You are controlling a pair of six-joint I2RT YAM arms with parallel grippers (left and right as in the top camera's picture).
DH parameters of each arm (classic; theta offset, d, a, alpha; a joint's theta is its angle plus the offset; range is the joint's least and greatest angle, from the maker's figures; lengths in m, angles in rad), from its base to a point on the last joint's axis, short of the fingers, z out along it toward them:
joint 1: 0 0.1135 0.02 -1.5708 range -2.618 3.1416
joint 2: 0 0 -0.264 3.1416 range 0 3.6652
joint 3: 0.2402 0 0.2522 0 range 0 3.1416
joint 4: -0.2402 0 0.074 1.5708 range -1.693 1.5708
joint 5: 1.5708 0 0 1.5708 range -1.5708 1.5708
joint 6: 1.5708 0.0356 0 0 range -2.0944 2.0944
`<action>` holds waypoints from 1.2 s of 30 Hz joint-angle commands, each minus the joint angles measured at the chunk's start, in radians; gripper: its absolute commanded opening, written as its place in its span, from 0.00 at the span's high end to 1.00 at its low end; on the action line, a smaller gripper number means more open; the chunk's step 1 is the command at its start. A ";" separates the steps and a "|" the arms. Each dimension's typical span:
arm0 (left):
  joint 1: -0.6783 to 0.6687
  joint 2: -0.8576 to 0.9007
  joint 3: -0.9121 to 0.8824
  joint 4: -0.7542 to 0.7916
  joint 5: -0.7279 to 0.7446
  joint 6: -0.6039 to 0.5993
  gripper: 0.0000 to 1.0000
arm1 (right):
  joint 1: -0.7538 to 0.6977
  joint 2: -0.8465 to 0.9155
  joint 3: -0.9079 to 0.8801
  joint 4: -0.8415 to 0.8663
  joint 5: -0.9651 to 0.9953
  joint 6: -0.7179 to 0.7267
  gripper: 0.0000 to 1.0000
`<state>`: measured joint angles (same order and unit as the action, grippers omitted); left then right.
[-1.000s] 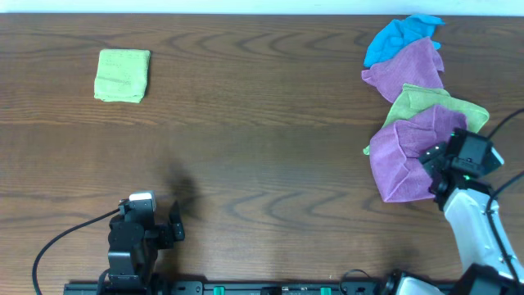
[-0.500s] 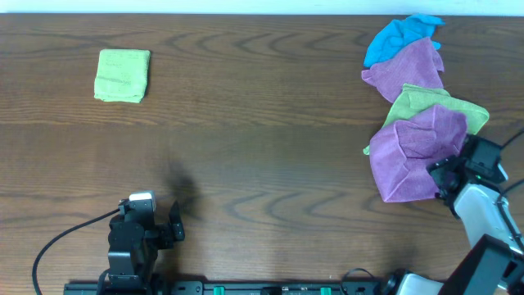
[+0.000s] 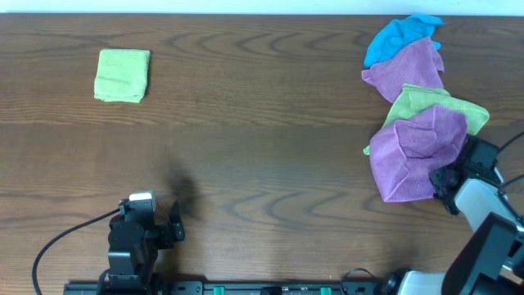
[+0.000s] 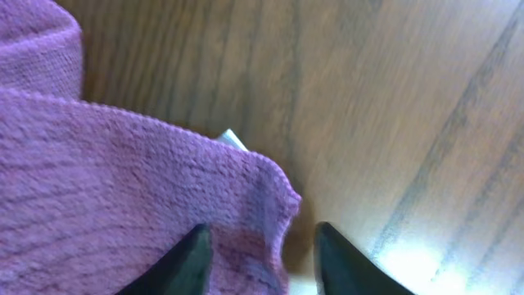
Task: Fold the cloth
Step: 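Reach the right gripper to the front purple cloth's edge and grasp it, then lift the purple cloth with the right gripper and drag it to table center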
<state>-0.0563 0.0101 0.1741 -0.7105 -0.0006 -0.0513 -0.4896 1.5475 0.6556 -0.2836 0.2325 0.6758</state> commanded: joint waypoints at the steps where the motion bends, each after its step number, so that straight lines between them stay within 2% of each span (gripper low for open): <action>1: -0.003 -0.006 -0.011 -0.015 -0.010 0.011 0.05 | -0.009 0.003 0.015 0.013 0.003 -0.004 0.78; 2: -0.003 -0.006 -0.011 -0.015 -0.010 0.011 0.05 | -0.008 0.003 0.015 0.018 0.003 -0.004 0.88; 4: -0.003 -0.006 -0.011 -0.014 -0.010 0.011 0.05 | -0.010 0.003 0.015 0.027 0.003 -0.004 0.99; 10: -0.003 -0.006 -0.011 -0.015 -0.010 0.011 0.05 | -0.009 0.001 0.017 0.034 -0.028 -0.004 0.99; 13: -0.003 -0.006 -0.011 -0.015 -0.010 0.011 0.05 | -0.008 -0.017 0.031 0.034 -0.175 -0.022 0.99; 16: -0.003 -0.006 -0.011 -0.015 -0.010 0.011 0.05 | 0.002 -0.080 0.069 0.026 -0.426 -0.144 0.99; 18: -0.003 -0.006 -0.011 -0.014 -0.010 0.011 0.05 | 0.022 -0.138 0.093 -0.002 -0.515 -0.190 0.99; 26: -0.003 -0.006 -0.011 -0.014 -0.010 0.011 0.05 | 0.183 -0.418 0.218 -0.188 -0.653 -0.333 0.99; 31: -0.003 -0.006 -0.011 -0.014 -0.010 0.011 0.05 | 0.296 -0.565 0.264 -0.273 -0.752 -0.356 0.99; 36: -0.003 -0.006 -0.011 -0.014 -0.010 0.011 0.05 | 0.423 -0.686 0.272 -0.292 -0.952 -0.340 0.99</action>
<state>-0.0563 0.0101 0.1741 -0.7109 -0.0010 -0.0509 -0.1154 0.8989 0.9039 -0.5720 -0.5747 0.3485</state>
